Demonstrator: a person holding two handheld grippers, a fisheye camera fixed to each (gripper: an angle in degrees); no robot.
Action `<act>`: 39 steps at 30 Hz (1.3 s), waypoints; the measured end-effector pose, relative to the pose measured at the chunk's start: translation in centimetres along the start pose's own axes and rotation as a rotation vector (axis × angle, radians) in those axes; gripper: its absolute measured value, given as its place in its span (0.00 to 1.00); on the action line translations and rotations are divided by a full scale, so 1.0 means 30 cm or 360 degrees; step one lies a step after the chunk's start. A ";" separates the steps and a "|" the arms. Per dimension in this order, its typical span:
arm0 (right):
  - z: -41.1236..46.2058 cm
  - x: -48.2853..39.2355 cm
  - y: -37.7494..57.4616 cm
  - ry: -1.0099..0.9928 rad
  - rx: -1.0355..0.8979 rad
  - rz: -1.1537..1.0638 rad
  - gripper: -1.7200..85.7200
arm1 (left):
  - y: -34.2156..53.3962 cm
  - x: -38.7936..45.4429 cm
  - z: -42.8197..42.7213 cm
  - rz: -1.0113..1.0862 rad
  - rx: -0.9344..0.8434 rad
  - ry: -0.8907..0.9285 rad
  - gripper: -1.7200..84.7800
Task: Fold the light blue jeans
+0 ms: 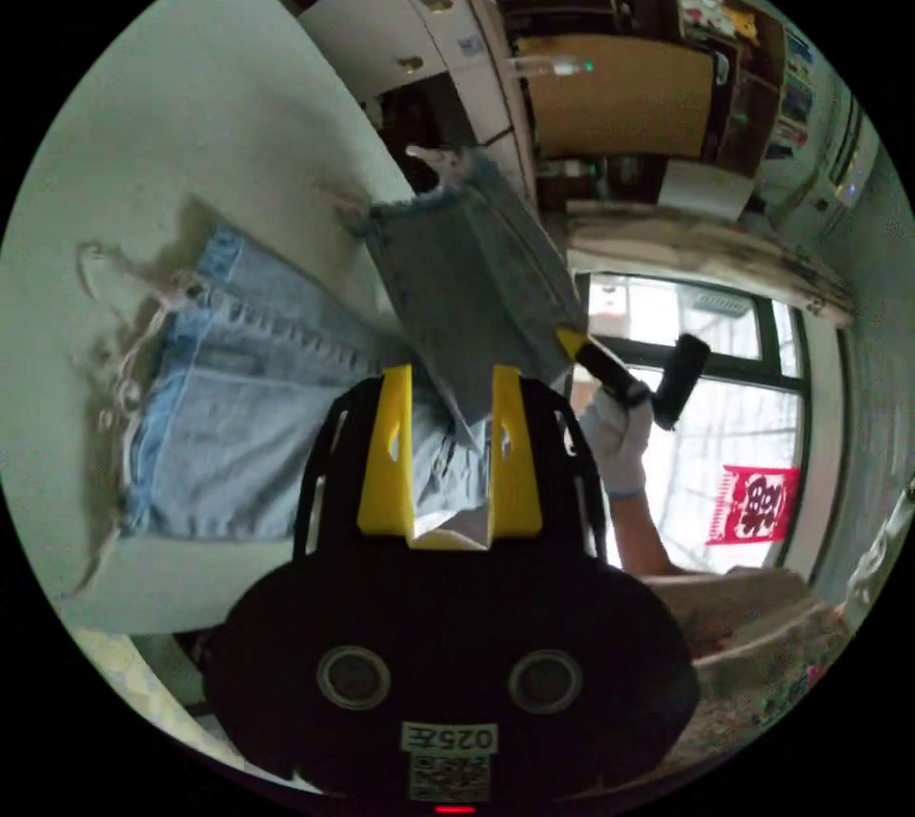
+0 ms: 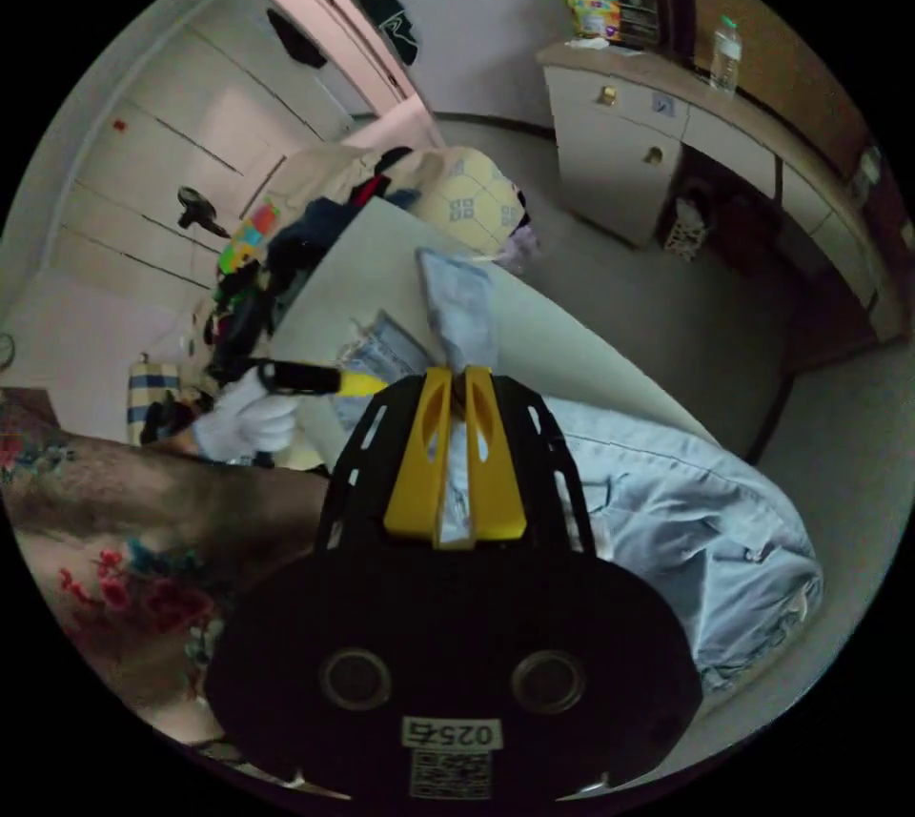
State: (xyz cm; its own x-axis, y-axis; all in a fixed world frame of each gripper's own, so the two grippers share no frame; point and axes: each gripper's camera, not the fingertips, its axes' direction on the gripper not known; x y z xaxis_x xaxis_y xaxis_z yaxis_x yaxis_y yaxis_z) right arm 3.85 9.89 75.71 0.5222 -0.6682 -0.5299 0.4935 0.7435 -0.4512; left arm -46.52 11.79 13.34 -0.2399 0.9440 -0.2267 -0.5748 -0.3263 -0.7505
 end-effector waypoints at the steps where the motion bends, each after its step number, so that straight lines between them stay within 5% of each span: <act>1: -0.047 0.018 0.011 -0.0059 0.0029 0.0039 0.02 | -0.069 -0.001 -0.004 -0.0029 0.0030 -0.0046 0.11; 4: -0.101 0.046 0.018 -0.0035 0.0084 0.0168 0.02 | -0.214 0.006 -0.007 -0.0244 0.0101 -0.0270 0.11; 9: -0.098 0.009 0.013 -0.0021 0.0134 0.0273 0.02 | -0.389 0.034 0.041 -0.0350 0.0006 -0.0163 0.12; 17: -0.254 -0.184 0.021 0.0038 0.0112 -0.0027 0.02 | -0.480 -0.029 0.037 -0.0423 -0.0149 0.0490 0.18; 23: -0.323 -0.223 -0.007 0.0073 0.0129 -0.0031 0.03 | -0.471 -0.009 -0.083 -0.0225 0.0132 0.0919 0.01; 30: -0.152 -0.323 -0.302 0.0542 0.0244 -0.0038 0.07 | -0.387 0.063 -0.475 -0.0113 0.0645 0.0645 0.00; 35: 0.215 -0.337 -0.563 0.0577 -0.0031 0.0140 0.08 | -0.353 0.052 -0.544 -0.0133 0.0555 -0.0081 0.01; 39: 0.231 -0.352 -0.512 0.0434 0.0056 0.0171 0.07 | -0.300 0.029 -0.561 -0.0194 0.0585 -0.0290 0.04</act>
State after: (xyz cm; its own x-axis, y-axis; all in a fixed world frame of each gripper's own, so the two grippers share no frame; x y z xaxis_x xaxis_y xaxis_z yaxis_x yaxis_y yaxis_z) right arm -4.42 5.35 93.20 0.3686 -0.5506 -0.7490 0.4718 0.8050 -0.3596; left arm -28.38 16.38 9.46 -0.2682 0.9633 -0.0119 -0.8402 -0.2399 -0.4863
